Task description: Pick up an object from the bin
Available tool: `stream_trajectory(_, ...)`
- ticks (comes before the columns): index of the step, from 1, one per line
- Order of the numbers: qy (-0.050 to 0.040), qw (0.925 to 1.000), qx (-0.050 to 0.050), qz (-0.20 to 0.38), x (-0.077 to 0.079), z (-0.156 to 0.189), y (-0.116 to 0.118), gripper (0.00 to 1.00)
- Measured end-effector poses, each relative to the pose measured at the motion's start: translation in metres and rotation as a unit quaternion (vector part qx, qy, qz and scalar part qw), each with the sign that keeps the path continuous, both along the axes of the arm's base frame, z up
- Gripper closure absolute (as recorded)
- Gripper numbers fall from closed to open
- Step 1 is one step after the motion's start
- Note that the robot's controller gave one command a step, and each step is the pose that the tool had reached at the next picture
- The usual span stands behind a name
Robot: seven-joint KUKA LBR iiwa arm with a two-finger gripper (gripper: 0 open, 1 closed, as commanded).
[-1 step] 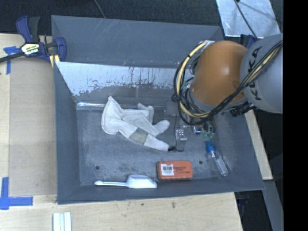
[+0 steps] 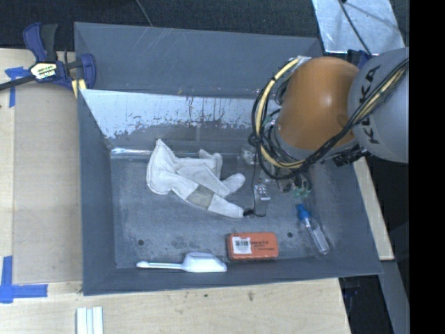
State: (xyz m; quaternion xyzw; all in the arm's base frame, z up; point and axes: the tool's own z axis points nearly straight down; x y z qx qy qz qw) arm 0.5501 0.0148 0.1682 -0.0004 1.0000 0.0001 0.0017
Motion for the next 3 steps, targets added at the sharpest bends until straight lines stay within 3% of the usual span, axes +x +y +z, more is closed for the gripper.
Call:
stream_trajectory(1, -0.004, 1.0, 0.0, 0.001, 0.006, -0.045, 0.01, 0.0)
stream_trajectory(2, -0.0004, 1.0, 0.0, -0.003, 0.028, -0.097, 0.027, 1.0)
stream_trajectory(3, -0.0004, 1.0, 0.0, -0.003, 0.028, -0.097, 0.027, 1.0)
